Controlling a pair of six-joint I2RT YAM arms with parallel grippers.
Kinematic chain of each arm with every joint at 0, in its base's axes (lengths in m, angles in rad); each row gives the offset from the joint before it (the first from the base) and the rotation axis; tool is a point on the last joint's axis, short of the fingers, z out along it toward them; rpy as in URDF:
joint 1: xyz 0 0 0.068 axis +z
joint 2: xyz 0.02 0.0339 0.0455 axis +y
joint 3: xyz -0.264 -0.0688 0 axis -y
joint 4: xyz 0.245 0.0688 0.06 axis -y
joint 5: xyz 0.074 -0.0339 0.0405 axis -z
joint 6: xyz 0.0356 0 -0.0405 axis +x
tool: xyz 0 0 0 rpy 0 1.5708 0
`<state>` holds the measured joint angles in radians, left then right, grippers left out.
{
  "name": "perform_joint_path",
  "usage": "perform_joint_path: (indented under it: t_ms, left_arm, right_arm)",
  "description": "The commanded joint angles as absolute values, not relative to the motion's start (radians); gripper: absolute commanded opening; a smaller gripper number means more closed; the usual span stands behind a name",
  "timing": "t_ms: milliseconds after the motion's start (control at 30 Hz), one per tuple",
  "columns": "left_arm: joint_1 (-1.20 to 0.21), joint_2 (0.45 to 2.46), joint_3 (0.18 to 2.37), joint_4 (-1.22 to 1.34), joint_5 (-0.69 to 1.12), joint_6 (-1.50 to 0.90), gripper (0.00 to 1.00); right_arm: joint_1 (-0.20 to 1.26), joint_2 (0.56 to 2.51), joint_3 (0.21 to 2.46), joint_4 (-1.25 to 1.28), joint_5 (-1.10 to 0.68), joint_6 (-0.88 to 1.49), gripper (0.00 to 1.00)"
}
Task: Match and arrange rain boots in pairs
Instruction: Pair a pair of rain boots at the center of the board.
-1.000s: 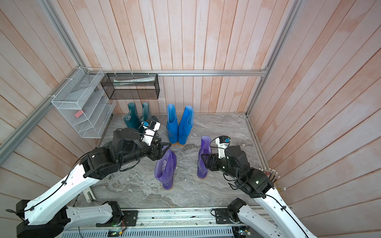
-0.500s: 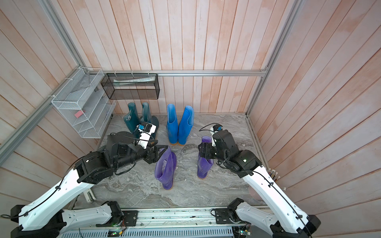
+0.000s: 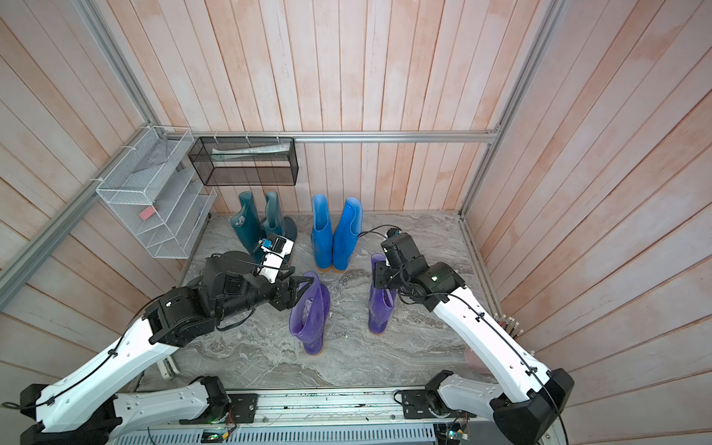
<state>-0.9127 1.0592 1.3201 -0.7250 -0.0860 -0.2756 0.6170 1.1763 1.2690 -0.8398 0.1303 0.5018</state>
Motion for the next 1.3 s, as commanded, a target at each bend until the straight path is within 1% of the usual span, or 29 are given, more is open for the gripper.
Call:
perform_joint_path:
  t_ms: [0,100,267,533,667,833,1267]
  left_arm:
    - [-0.91,1.042,1.319,-0.717,-0.105,-0.261,0.67]
    - [-0.91,1.032,1.324,-0.722,-0.116,-0.265,0.67]
    - [-0.91,1.025,1.333,-0.723,-0.124,-0.271,0.68]
    - [-0.91,1.037,1.344,-0.733,-0.126,-0.276,0.68]
    - [-0.91,1.038,1.349,-0.736,-0.129,-0.273,0.68]
    - [-0.91,1.039,1.354,-0.737,-0.132,-0.276,0.68]
    - [-0.91,1.037,1.362,-0.754,-0.137,-0.28,0.67]
  right_arm:
    - [0.601,1.165,1.291,-0.855,0.111,0.474,0.12]
    - [0.598,1.154,1.295,-0.844,0.089,0.459,0.05]
    - [0.601,1.145,1.302,-0.8,0.026,0.446,0.01]
    - [0.621,1.139,1.302,-0.742,-0.052,0.457,0.0]
    - [0.642,1.143,1.307,-0.729,-0.065,0.469,0.0]
    - [0.665,1.141,1.274,-0.671,-0.106,0.501,0.0]
    - [0.735,1.174,1.258,-0.607,-0.119,0.537,0.0]
